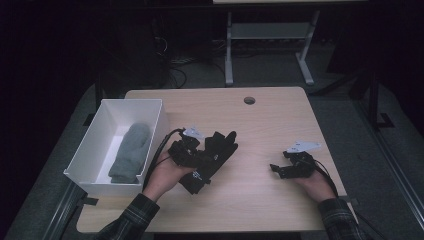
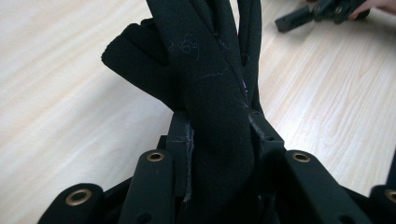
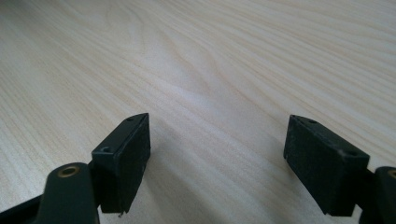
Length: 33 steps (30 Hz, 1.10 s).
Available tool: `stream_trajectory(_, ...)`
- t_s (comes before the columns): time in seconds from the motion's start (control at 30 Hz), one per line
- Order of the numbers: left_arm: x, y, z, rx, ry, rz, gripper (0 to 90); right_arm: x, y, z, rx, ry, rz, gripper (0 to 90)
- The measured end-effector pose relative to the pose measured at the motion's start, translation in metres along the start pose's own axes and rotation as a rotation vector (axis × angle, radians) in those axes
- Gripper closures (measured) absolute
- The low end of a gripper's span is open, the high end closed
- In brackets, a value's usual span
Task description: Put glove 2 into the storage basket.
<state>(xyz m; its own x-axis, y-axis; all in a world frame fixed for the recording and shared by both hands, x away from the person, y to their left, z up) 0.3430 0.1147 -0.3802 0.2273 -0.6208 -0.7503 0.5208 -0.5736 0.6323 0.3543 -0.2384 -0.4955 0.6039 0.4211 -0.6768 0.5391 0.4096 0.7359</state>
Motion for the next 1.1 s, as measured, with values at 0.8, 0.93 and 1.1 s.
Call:
stream_trajectory(0.8, -0.133, 0.018, -0.064, -0.126, 0.169, 0.131, 66.3, 0.0, 0.0, 0.0, 0.001, 0.0, 0.0, 22.7)
stream_trajectory(0.93, -0.149, 0.006, -0.079, -0.173, 0.204, 0.153, 66.3, 0.0, 0.0, 0.0, 0.002, 0.0, 0.0, 22.7)
stream_trajectory(1.1, -0.168, -0.013, -0.1, -0.243, 0.257, 0.163, 66.3, 0.0, 0.0, 0.0, 0.002, -0.001, 0.001, 22.7)
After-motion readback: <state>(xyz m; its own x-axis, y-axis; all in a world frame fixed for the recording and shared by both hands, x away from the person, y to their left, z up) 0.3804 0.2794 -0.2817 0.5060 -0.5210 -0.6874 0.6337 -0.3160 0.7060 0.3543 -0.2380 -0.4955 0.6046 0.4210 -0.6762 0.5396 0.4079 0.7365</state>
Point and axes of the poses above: each handheld gripper's, and its own axes: x roughly forward along the jaws, y roughly out of its top, z roughly to its right, the point moved 2 cm from there along x, roughly forward along the jaws, and after that the axes turned 5 degrees about -y, right-handed, at the moved point
